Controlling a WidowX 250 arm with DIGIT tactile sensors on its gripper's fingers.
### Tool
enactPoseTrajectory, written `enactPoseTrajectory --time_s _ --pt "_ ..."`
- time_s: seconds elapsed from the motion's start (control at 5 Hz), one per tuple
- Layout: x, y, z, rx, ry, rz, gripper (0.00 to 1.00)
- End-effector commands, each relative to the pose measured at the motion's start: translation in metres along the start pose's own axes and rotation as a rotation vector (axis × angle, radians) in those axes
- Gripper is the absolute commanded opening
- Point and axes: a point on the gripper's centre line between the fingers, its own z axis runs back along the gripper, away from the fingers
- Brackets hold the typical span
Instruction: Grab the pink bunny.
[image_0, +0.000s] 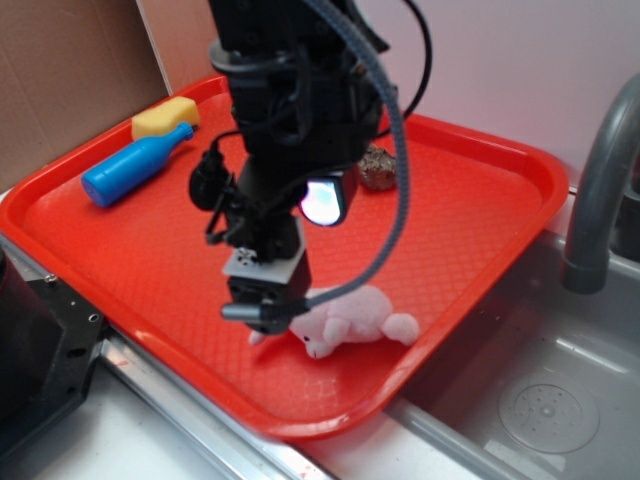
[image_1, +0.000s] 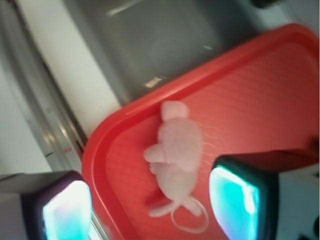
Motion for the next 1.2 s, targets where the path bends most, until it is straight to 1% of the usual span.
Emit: enactPoseTrajectory --time_s 0.0,0.2,0.4,0.6,0.8,1.0 --pt "-0.028 0.005 -0.024 0.024 -0.028 0.101 1.00" --pt "-0.020 0.005 -0.045 0.026 -0.009 0.052 1.00" --pt "-0.023 0.006 -0.054 0.032 0.026 0.050 1.00" --pt "-0.023 0.007 -0.061 0.012 0.059 0.030 1.00" --pt "-0.016 0.006 -0.055 0.020 0.038 0.073 0.00" --pt "-0.016 0.005 -0.053 0.026 0.016 0.098 0.00"
